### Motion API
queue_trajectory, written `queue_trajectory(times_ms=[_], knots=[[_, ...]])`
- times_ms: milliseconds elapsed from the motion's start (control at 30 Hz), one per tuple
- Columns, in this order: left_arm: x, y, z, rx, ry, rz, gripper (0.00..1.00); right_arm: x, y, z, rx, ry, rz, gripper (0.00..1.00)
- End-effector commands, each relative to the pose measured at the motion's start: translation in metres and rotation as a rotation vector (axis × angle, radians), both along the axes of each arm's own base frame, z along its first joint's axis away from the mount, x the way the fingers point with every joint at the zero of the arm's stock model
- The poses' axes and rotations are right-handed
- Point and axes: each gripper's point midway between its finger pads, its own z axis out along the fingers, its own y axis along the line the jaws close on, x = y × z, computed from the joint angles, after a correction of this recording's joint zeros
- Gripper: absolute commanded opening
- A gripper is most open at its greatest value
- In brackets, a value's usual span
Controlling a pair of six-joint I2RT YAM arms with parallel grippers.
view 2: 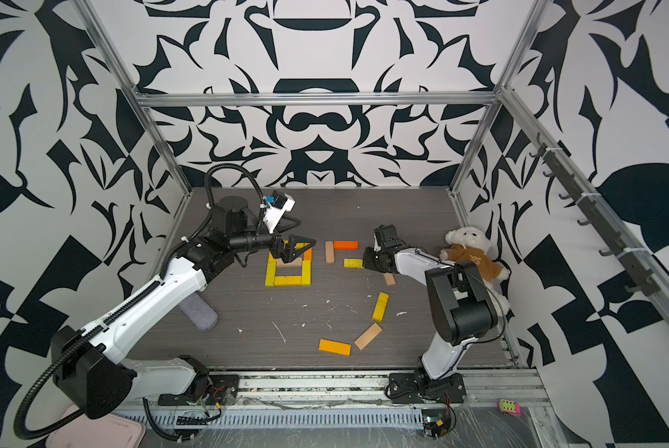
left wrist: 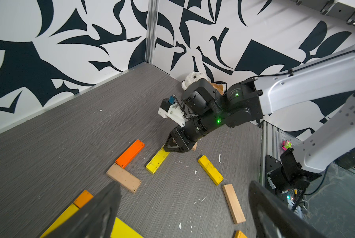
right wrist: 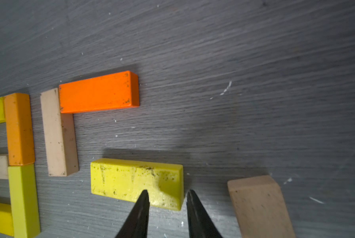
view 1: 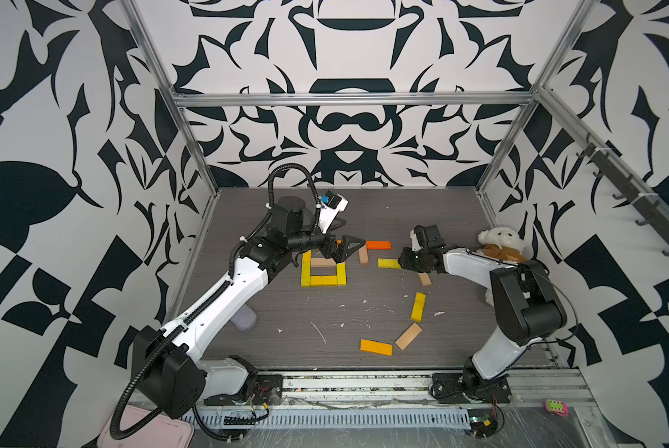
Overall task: Assemble the number 8 with building blocks
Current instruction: Assemble the building block at the center of the board.
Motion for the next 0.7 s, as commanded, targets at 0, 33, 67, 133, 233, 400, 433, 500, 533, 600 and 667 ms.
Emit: queue_trajectory(times_ms=[0, 33, 67, 133, 233, 400, 433, 500, 533, 600, 667], knots=[[-0.004, 0.0, 0.015, -0.016, -0.029, -0.007, 0.99, 0.011, 0.002, 0.005, 0.024, -0.018, -0.02, 0.35], [-0.003, 0.001, 0.015, -0.016, -0.029, -0.006, 0.99, 0.011, 0.002, 0.004, 0.025, -0.015, -0.021, 0.36], [-0.004, 0.001, 0.014, -0.014, -0.028, -0.006, 0.99, 0.012, 0.003, 0.002, 0.027, -0.014, -0.02, 0.36], [-0.004, 0.0, 0.014, -0.015, -0.029, -0.009, 0.99, 0.014, 0.003, 0.001, 0.032, -0.014, -0.019, 0.36], [-0.004, 0.001, 0.014, -0.013, -0.03, -0.007, 0.99, 0.015, 0.006, -0.002, 0.043, -0.013, -0.005, 0.37], [-0.003, 0.001, 0.014, -0.007, -0.034, -0.005, 0.99, 0.013, 0.012, -0.007, 0.063, -0.002, 0.033, 0.37], [-0.004, 0.001, 0.014, -0.008, -0.034, -0.006, 0.99, 0.013, 0.013, -0.007, 0.065, 0.001, 0.035, 0.37], [-0.004, 0.001, 0.014, -0.009, -0.031, -0.007, 0.99, 0.012, 0.014, -0.008, 0.072, 0.004, 0.04, 0.38], [-0.004, 0.001, 0.014, -0.009, -0.032, -0.005, 0.99, 0.011, 0.015, -0.008, 0.077, 0.005, 0.043, 0.38], [-0.004, 0.001, 0.014, -0.009, -0.032, -0.006, 0.99, 0.01, 0.017, -0.009, 0.086, 0.005, 0.048, 0.38], [-0.004, 0.001, 0.014, -0.009, -0.031, -0.007, 0.99, 0.01, 0.017, -0.01, 0.091, 0.007, 0.05, 0.38]])
